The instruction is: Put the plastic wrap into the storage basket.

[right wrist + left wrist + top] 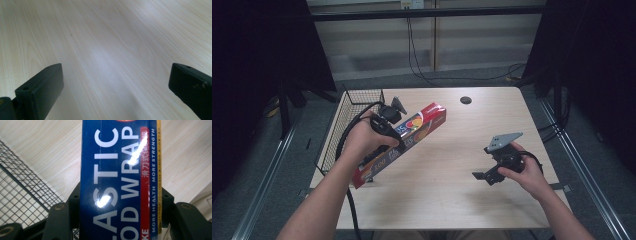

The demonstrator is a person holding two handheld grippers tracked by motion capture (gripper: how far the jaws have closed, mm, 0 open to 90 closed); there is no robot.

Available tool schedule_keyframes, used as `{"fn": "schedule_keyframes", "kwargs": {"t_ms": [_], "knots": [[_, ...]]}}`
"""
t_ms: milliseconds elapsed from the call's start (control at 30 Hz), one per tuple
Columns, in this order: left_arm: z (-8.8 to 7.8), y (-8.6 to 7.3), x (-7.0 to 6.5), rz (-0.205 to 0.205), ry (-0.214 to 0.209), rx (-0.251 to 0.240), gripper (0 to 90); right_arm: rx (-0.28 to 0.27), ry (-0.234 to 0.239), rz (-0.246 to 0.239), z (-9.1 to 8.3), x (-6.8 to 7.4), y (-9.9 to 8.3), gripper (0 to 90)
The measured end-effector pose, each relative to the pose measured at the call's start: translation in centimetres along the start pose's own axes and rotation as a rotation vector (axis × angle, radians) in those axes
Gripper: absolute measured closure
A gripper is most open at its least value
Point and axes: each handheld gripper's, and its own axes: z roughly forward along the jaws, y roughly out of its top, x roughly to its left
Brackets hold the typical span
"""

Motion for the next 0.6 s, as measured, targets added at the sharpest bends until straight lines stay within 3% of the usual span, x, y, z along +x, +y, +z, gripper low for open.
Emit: {"fn": "schedule_keyframes", "kwargs": {"t_ms": [167, 233, 400, 600], "knots": [[-0.2, -0.3, 0.6, -0.027, 0.008, 0.003, 42.8, 0.0, -0.001, 0.001, 0.2, 0.1, -0.1, 0.0], [-0.4, -0.5, 1.0, -0.021, 0.01, 0.004, 42.8, 0.0, -0.002, -0.001, 0.2, 0.2, -0.1, 0.0], [-0.9, -0.9, 1.6, -0.067, 0.023, -0.003, 42.7, -0.009, 0.003, 0.005, 0.1, 0.2, -0.1, 0.0], [-1.3, -1.2, 2.0, -0.086, 0.037, -0.001, 42.7, -0.01, 0.004, -0.002, 0.1, 0.2, -0.1, 0.0]]}}
